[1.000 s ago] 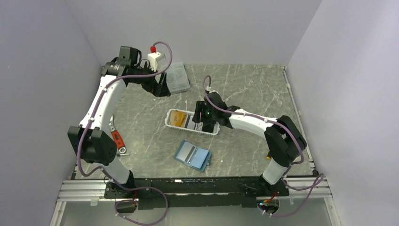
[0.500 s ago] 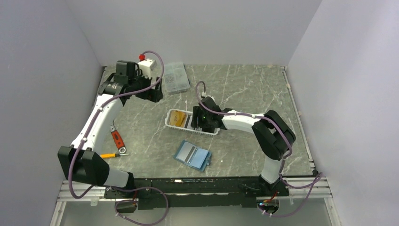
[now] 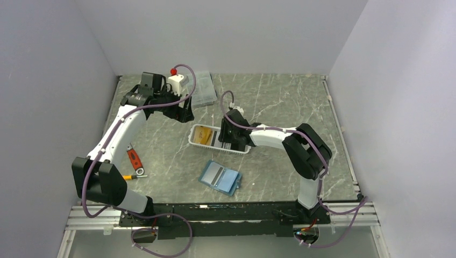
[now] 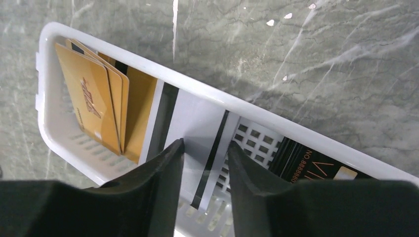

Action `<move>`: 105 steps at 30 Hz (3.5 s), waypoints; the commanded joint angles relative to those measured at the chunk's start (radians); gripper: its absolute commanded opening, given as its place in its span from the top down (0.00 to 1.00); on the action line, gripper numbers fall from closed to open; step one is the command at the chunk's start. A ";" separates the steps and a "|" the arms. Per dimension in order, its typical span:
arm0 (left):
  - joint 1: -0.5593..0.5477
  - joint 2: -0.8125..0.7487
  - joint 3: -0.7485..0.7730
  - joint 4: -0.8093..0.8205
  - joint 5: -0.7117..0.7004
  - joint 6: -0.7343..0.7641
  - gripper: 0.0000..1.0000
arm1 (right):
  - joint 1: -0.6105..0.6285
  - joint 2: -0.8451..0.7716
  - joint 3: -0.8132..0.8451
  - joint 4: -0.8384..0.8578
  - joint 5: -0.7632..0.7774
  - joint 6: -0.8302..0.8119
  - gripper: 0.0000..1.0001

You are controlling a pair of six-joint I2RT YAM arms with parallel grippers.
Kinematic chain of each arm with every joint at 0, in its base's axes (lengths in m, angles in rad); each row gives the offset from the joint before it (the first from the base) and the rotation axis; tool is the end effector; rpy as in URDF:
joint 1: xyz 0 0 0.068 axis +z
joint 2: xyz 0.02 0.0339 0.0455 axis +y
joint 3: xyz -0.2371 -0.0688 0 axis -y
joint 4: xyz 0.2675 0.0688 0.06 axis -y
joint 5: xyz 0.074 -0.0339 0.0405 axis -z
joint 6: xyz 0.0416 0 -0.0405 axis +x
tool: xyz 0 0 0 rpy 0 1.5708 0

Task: Put the credit cards into the card holder
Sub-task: Pick up the credit card from the storage box.

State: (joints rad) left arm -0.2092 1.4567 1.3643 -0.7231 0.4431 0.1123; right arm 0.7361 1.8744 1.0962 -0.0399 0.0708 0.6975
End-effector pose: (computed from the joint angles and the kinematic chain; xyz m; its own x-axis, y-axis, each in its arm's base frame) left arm 0.3302 -0.0883 0.3029 -0.6545 0.2424 -0.7162 0.5519 0.8006 -0.2334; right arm 0.3002 0.2680 0.1104 -0.8217 0.1201 -0.5571 -0.1384 0.9062 0.3995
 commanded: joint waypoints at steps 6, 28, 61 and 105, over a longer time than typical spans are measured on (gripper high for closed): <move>-0.005 -0.015 -0.011 -0.002 0.064 0.001 0.06 | 0.011 -0.004 0.022 -0.013 0.064 0.003 0.88; -0.013 -0.021 -0.032 0.002 0.091 -0.017 0.01 | 0.057 -0.103 0.158 -0.479 0.365 -0.038 0.45; -0.015 -0.013 -0.074 0.029 0.135 -0.038 0.06 | 0.096 0.030 0.181 -0.468 0.366 0.046 0.68; -0.127 0.031 -0.078 0.034 0.177 -0.068 0.06 | 0.019 -0.145 -0.041 -0.331 0.415 0.188 0.45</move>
State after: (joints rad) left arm -0.3374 1.5169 1.2888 -0.7036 0.5861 0.0578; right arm 0.7723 1.7821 1.0657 -0.3946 0.4587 0.8867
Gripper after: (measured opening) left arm 0.948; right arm 0.584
